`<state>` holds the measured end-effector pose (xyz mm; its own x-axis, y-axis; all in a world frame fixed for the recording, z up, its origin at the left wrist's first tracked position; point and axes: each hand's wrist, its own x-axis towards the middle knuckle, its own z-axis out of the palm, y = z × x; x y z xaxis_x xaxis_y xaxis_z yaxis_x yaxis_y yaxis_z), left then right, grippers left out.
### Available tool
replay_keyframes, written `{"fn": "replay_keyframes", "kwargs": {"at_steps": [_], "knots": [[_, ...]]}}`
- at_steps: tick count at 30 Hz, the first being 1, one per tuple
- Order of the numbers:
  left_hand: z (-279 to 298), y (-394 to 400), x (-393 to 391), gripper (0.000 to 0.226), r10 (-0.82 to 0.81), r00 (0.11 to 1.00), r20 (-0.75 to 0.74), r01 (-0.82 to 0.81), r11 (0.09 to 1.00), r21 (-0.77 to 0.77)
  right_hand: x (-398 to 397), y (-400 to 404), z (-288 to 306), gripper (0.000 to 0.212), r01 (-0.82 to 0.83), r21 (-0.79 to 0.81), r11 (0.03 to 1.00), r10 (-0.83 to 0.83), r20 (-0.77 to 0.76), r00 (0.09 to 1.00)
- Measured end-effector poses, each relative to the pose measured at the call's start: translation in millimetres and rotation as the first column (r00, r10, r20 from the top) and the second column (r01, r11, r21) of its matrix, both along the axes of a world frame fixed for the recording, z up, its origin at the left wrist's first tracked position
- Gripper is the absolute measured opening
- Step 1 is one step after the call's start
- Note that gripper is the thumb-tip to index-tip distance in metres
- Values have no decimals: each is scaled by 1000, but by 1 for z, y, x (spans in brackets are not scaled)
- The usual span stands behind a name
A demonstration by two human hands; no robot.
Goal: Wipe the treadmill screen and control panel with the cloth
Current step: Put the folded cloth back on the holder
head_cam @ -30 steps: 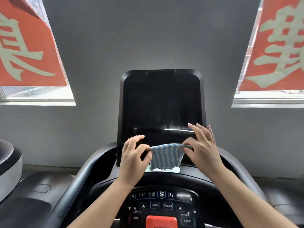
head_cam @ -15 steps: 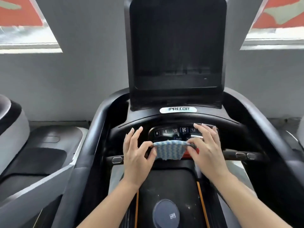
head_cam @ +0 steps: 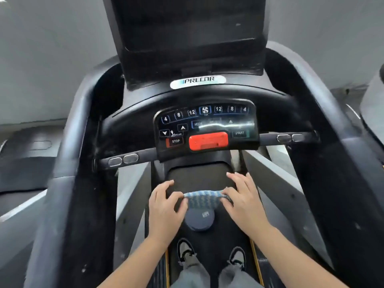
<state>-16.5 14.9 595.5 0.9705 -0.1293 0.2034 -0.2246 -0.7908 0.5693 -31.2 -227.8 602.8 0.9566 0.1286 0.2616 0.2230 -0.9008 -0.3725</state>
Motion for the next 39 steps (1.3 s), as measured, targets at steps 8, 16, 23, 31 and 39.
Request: {"fn": "replay_keyframes", "kwargs": {"at_steps": [8, 16, 23, 31, 39], "knots": [[-44, -36, -22, 10, 34, 991, -127, -28, 998, 49, -19, -37, -48, 14, -38, 9, 999, 39, -159, 986], [-48, -46, -36, 9, 137, 985, -103, -132, 990, 55, -9, -53, -52, 15, -155, 19, 988, 156, -154, 976], [-68, -47, -54, 10, 233, 962, -144, -226, 972, 59, -5, -50, -68, 17, -226, 0, 974, 222, -181, 958], [-197, -49, -79, 9, 341, 906, -251, -336, 940, 65, -18, -39, -202, 14, -197, -4, 980, 186, -306, 934], [-367, -40, -77, 13, 428, 845, -320, -402, 904, 146, -15, -25, -380, 15, -145, 30, 989, 145, -387, 910]]}}
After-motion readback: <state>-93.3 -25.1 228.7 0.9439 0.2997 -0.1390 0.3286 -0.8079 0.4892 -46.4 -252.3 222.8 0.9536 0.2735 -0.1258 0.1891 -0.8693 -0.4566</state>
